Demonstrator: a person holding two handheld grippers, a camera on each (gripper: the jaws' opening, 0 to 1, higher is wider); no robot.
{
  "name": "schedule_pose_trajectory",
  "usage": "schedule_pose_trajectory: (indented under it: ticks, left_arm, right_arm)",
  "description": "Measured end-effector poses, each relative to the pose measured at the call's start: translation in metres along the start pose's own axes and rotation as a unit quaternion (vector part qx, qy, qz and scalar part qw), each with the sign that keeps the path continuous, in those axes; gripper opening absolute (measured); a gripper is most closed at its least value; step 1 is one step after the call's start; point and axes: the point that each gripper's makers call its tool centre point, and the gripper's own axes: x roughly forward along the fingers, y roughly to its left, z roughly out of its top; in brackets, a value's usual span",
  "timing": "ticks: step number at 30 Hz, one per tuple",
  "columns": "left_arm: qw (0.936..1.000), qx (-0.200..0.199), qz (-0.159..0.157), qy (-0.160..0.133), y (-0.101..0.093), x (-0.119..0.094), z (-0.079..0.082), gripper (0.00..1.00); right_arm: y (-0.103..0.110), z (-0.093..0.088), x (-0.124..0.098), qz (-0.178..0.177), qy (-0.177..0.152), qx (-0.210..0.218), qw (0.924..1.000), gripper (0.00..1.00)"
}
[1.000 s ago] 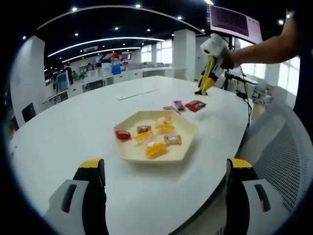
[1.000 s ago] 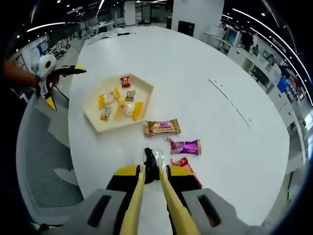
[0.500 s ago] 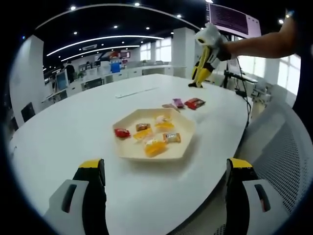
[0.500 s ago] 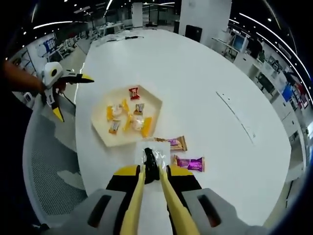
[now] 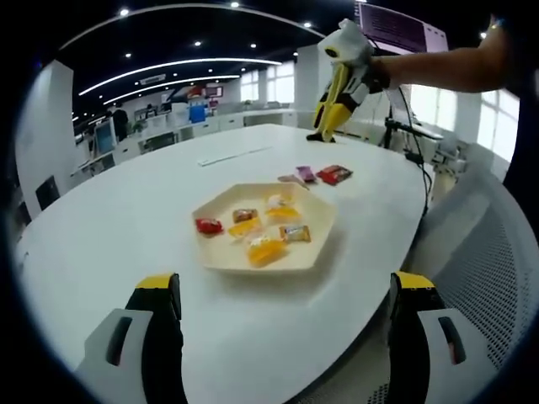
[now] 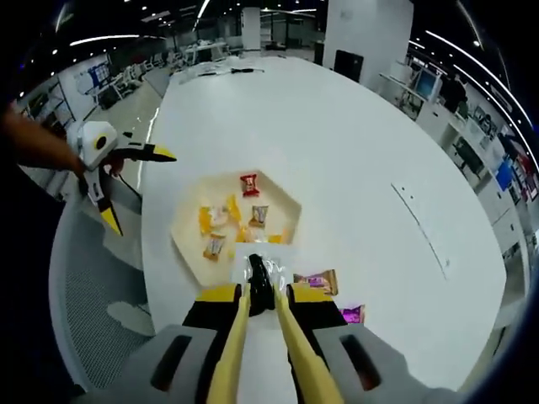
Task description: Place the target food into the container with the food tongs after gripping and lifting it, then release it inside without dropping or visibly crushing the food.
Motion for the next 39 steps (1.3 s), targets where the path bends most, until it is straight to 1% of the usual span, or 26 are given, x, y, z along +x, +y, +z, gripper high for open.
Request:
schedule_pose_trajectory:
  ticks: [6, 13, 19, 23, 24, 25, 26, 27, 28, 29, 39]
  left_arm:
    - [1.0000, 0.001, -0.001, 0.000, 0.000, 0.000, 0.000, 1.00]
    - [1.0000, -0.001, 0.001, -0.002, 0.000, 0.000, 0.001, 1.00]
    - [1.0000, -0.007, 0.005, -0.004, 0.002, -0.001, 0.001, 1.00]
    - [1.0000, -0.007, 0.007, -0.004, 0.002, -0.001, 0.002, 1.00]
    - [0.9999, -0.008, 0.007, -0.005, 0.002, -0.001, 0.002, 1.00]
    - [0.9999, -0.007, 0.008, -0.006, 0.003, -0.001, 0.003, 1.00]
    - [0.9999, -0.007, 0.008, -0.005, 0.003, -0.001, 0.002, 1.00]
    - [0.9999, -0.007, 0.009, -0.005, 0.003, -0.001, 0.002, 1.00]
    - [0.9999, -0.007, 0.009, -0.005, 0.003, -0.001, 0.002, 1.00]
    - [0.9999, -0.007, 0.010, -0.005, 0.004, -0.001, 0.002, 1.00]
    - [0.9999, -0.009, 0.010, -0.003, 0.004, -0.001, 0.001, 1.00]
  right_arm:
    - [0.010, 0.021, 0.013, 0.012, -0.004, -0.013, 0.9998, 0.20]
    - [0.023, 0.046, 0.032, 0.027, -0.004, -0.035, 0.9990, 0.20]
    - [0.035, 0.063, 0.051, 0.040, -0.004, -0.045, 0.9982, 0.20]
    - [0.039, 0.072, 0.059, 0.041, -0.009, -0.051, 0.9978, 0.22]
    - [0.037, 0.075, 0.060, 0.034, -0.016, -0.050, 0.9981, 0.23]
    - [0.039, 0.074, 0.061, 0.042, -0.015, -0.047, 0.9979, 0.23]
    - [0.045, 0.074, 0.061, 0.062, -0.013, -0.045, 0.9969, 0.23]
    - [0.041, 0.075, 0.062, 0.048, -0.018, -0.049, 0.9975, 0.24]
    - [0.040, 0.076, 0.062, 0.043, -0.018, -0.054, 0.9974, 0.24]
    - [0.042, 0.076, 0.061, 0.051, -0.018, -0.053, 0.9971, 0.24]
    - [0.035, 0.079, 0.054, 0.036, -0.032, -0.058, 0.9972, 0.25]
